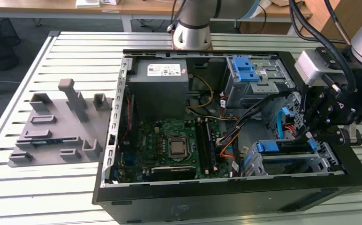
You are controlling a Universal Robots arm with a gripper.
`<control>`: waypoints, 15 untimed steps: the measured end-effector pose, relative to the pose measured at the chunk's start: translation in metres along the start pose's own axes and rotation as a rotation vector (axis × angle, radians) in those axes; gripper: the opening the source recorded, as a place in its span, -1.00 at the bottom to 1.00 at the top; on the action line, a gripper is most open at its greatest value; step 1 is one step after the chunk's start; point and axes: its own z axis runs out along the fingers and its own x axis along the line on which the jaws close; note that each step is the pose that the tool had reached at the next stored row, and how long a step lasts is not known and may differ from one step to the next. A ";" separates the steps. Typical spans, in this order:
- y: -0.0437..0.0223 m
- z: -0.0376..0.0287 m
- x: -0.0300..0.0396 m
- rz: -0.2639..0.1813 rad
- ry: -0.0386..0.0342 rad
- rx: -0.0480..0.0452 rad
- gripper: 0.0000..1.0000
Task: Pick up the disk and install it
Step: 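Insert the second disk wire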
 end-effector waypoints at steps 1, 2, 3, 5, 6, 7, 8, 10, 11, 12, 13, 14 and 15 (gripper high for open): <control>0.0000 0.0000 0.0000 0.000 0.0000 0.0000 -0.79; 0.0000 0.0000 0.0000 0.000 0.0000 0.0000 -0.79; 0.0000 0.0000 0.0000 0.000 0.0001 0.0000 -0.79; 0.0004 0.0000 0.0000 0.000 0.0000 0.0000 -0.79; 0.0024 -0.0001 0.0000 0.000 0.0003 0.0000 -0.79; 0.0044 0.0001 0.0001 0.000 0.0002 -0.0001 -0.79; 0.0052 0.0002 0.0002 0.000 0.0000 -0.0001 -0.79; 0.0052 0.0002 0.0003 0.000 0.0001 0.0000 -0.79; 0.0053 0.0002 0.0003 0.000 0.0001 0.0000 -0.79; 0.0053 0.0002 0.0002 0.000 0.0000 0.0000 -0.79; 0.0054 0.0002 0.0002 0.000 0.0000 0.0000 -0.79; 0.0054 0.0002 0.0002 0.000 0.0000 0.0000 -0.79; 0.0054 0.0002 0.0002 0.000 0.0001 0.0000 -0.79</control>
